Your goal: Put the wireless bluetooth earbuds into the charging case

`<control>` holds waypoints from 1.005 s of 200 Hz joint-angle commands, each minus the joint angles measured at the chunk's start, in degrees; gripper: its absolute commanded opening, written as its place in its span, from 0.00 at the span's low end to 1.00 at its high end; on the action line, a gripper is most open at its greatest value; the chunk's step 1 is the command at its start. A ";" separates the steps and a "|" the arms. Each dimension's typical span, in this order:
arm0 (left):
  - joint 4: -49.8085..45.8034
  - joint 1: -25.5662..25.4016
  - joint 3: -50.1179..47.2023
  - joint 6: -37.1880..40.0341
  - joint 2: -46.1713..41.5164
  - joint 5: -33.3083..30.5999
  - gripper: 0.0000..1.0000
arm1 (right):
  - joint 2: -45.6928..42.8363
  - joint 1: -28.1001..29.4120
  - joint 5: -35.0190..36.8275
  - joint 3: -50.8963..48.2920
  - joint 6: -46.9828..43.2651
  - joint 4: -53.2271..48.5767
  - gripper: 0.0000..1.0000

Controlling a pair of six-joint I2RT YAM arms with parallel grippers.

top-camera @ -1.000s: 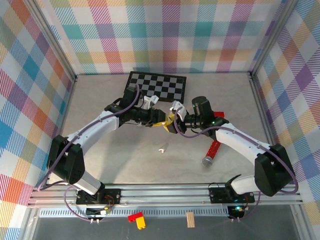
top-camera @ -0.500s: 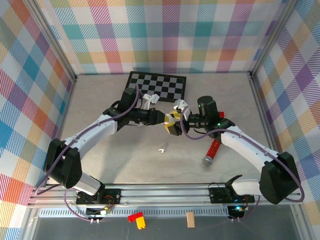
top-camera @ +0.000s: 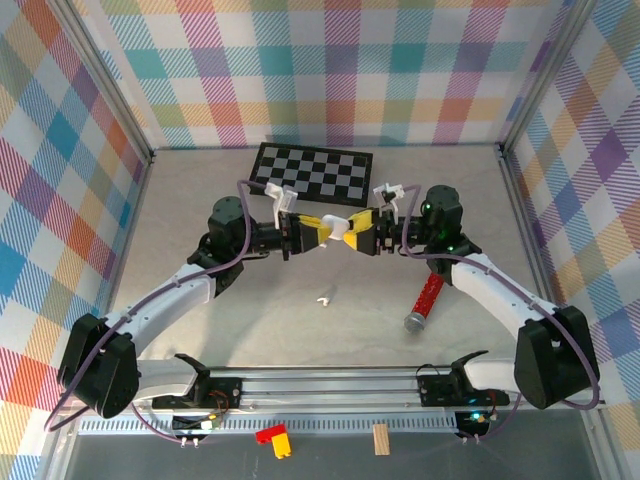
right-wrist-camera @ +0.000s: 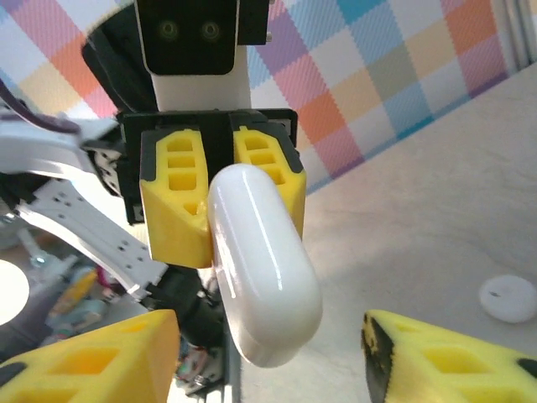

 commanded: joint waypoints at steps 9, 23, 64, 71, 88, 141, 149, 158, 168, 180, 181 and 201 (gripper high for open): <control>18.19 -0.74 -1.59 -5.22 1.03 5.80 0.11 | -0.28 1.51 -3.71 -0.06 6.84 9.26 0.48; 24.93 -0.74 -2.28 -9.05 2.58 7.13 0.11 | -0.42 2.16 -3.38 0.32 6.61 9.40 0.45; 32.16 -0.74 -3.27 -13.10 5.29 10.07 0.04 | -1.17 2.81 -2.15 1.28 6.15 10.11 0.43; 32.44 -0.74 -3.59 -12.97 5.14 10.03 0.03 | -1.51 2.82 -1.85 1.39 6.19 10.12 0.44; 32.98 -0.70 -4.06 -12.69 4.47 10.03 0.03 | -2.52 2.82 -0.72 1.49 5.63 9.70 0.45; 27.40 -0.66 -4.42 -7.94 3.00 10.43 0.03 | -3.80 2.81 1.00 2.32 5.05 8.27 0.39; 27.19 -0.66 -4.54 -7.57 2.84 10.25 0.03 | -3.71 2.82 0.54 2.52 4.97 8.27 0.35; 27.00 -0.65 -4.59 -7.11 2.67 9.92 0.03 | -3.54 2.83 -0.10 2.75 4.97 8.27 0.29; 26.70 -0.67 -4.59 -6.73 2.64 9.58 0.03 | -3.31 2.88 -0.71 2.96 4.68 8.27 0.19; 26.39 -0.65 -4.51 -6.19 2.65 9.01 0.07 | -3.33 2.95 -0.86 3.17 3.78 5.66 0.09; 26.32 -0.65 -4.51 -6.13 2.65 9.00 0.07 | -3.35 2.97 -0.86 3.21 3.72 5.60 0.08; 26.62 -0.69 -5.75 -3.06 2.31 7.26 0.27 | -3.93 2.98 -0.12 3.38 0.84 2.79 0.04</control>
